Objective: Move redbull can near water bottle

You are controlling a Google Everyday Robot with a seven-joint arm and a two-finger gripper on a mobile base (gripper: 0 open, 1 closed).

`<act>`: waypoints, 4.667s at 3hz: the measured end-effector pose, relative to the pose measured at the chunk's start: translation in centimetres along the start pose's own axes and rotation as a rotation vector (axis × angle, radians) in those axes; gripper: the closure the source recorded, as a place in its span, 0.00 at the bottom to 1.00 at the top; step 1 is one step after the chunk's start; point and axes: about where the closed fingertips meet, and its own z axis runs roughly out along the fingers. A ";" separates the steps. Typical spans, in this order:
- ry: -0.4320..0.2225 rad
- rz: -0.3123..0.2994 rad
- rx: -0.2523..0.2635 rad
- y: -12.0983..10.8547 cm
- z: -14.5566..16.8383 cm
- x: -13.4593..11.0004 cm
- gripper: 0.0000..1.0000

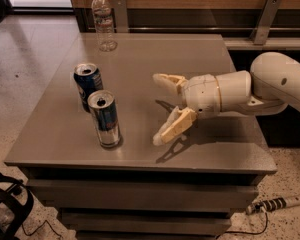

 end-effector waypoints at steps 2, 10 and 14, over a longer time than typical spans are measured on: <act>-0.033 0.003 -0.094 2.7 5.4 -0.9 0.00; -0.081 -0.020 -0.167 5.0 9.4 -2.4 1.00; -0.094 0.137 0.158 -7.7 -3.1 -3.6 1.00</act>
Offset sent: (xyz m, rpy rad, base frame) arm -0.0366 0.0882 -0.0165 0.0493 0.0604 0.1470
